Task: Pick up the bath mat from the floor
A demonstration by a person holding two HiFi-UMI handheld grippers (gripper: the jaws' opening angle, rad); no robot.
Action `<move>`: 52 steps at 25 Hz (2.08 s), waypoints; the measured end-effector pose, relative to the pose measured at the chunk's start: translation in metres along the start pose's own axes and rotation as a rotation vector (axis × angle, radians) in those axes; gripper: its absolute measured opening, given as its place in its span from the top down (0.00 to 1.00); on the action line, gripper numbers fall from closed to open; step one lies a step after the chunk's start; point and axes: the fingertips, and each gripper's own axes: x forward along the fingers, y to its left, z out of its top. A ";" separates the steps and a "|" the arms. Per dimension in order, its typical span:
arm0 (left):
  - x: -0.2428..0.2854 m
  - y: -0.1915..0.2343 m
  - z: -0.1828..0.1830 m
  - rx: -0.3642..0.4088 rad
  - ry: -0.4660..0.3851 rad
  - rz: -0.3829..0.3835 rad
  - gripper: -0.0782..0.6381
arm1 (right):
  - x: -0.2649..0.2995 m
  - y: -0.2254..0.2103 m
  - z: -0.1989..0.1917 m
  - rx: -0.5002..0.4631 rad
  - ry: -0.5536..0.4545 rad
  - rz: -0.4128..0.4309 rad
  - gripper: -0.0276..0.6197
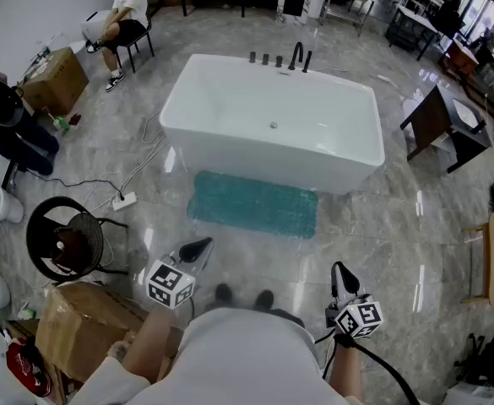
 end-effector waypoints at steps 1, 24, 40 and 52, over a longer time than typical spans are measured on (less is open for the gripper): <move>-0.001 0.000 0.000 0.000 0.000 -0.001 0.89 | 0.000 0.001 0.000 0.000 0.002 0.000 0.95; -0.022 0.027 -0.023 -0.014 0.034 -0.021 0.89 | 0.009 0.036 -0.015 0.009 0.031 -0.025 0.95; -0.062 0.087 -0.040 0.002 0.034 -0.045 0.89 | 0.034 0.088 -0.034 0.045 0.030 -0.062 0.95; -0.060 0.104 -0.038 -0.047 0.012 -0.066 0.89 | 0.059 0.093 -0.037 0.047 0.054 -0.044 0.95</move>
